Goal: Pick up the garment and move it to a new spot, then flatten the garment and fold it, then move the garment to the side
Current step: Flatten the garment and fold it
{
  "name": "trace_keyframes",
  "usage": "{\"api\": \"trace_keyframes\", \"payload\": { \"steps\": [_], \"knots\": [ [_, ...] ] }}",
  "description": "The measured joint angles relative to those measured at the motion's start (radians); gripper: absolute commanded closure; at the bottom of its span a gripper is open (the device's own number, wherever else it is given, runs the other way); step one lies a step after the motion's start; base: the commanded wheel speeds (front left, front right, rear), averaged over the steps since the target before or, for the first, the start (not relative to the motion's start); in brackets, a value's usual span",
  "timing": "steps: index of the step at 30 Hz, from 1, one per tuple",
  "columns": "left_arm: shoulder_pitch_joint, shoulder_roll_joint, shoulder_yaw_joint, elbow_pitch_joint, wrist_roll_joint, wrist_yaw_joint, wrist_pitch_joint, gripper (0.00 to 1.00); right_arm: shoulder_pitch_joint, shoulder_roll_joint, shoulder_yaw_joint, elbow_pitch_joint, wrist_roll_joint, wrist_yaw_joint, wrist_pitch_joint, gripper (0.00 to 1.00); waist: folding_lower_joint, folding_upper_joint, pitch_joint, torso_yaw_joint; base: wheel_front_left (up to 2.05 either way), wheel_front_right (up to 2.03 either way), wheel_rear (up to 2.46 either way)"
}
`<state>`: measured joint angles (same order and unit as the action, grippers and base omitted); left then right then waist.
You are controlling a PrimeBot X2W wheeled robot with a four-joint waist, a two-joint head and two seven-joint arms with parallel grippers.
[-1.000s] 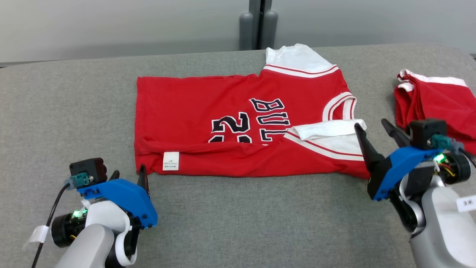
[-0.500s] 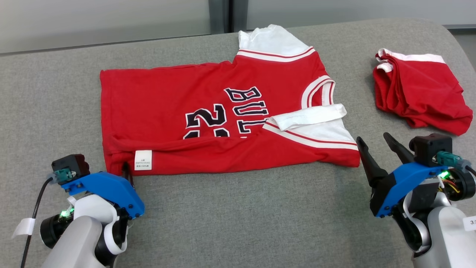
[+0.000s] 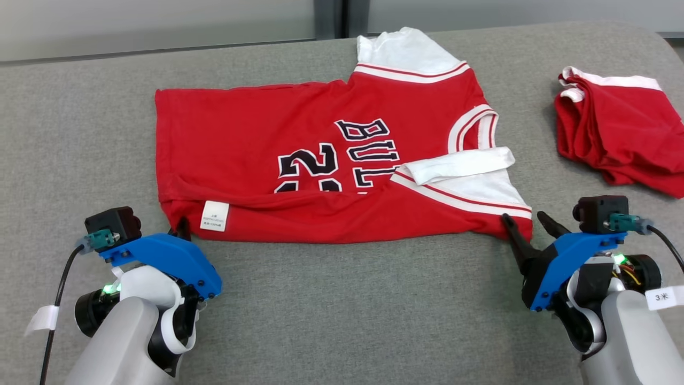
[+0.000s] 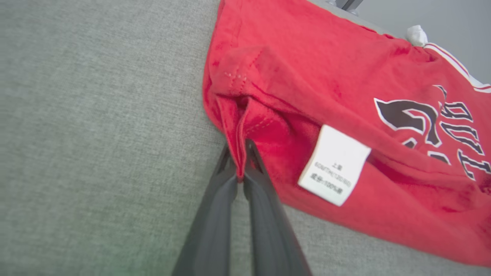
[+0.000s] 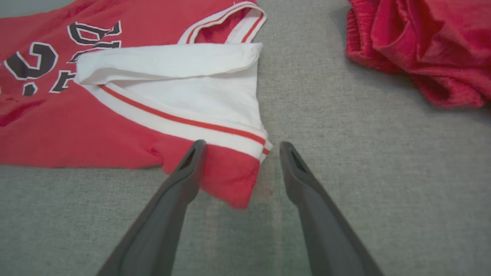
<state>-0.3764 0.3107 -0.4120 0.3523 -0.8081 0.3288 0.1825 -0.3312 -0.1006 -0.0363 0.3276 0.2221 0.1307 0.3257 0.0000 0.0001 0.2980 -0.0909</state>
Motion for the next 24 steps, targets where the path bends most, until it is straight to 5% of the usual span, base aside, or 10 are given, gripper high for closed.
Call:
{"api": "trace_keyframes", "payload": {
  "steps": [5, 6, 7, 8, 9, 24],
  "knots": [
    [-0.01, -0.006, -0.004, -0.003, 0.001, -0.008, -0.012, 1.0, -0.037, -0.002, 0.014, 0.098, 0.0, 0.0, 0.022, 0.0, 0.0, 0.0, 0.006, 0.023, 0.0, 0.0, 0.0],
    [-0.013, -0.008, -0.005, -0.004, 0.001, -0.01, -0.014, 1.0, -0.044, -0.005, 0.014, 0.114, -0.001, 0.0, 0.026, 0.06, 0.0, 0.0, 0.007, 0.027, 0.0, 0.0, 0.0],
    [-0.014, -0.009, -0.006, -0.004, 0.001, -0.012, -0.018, 1.0, -0.055, -0.007, 0.015, 0.127, -0.001, 0.0, 0.031, 0.53, 0.0, -0.0002, 0.008, 0.031, 0.0, 0.0, 0.0],
    [-0.014, -0.012, -0.006, -0.003, 0.0, -0.013, -0.021, 1.0, -0.065, -0.009, 0.018, 0.138, 0.002, 0.0, 0.034, 0.6, 0.0, -0.0002, 0.008, 0.034, 0.0, 0.0, 0.0],
    [-0.015, -0.013, -0.006, -0.003, -0.001, -0.014, -0.023, 1.0, -0.073, -0.01, 0.022, 0.145, 0.009, 0.0, 0.034, 0.98, -0.0001, -0.0002, 0.008, 0.036, 0.0, 0.0, 0.0],
    [-0.036, 0.04, -0.016, -0.11, 0.014, -0.038, -0.009, 1.0, -0.143, -0.126, 0.062, 0.0, 0.106, 0.0, 0.135, 1.0, 0.0, -0.0002, -0.046, 0.033, 0.0, 0.0, 0.0]
  ]
}}
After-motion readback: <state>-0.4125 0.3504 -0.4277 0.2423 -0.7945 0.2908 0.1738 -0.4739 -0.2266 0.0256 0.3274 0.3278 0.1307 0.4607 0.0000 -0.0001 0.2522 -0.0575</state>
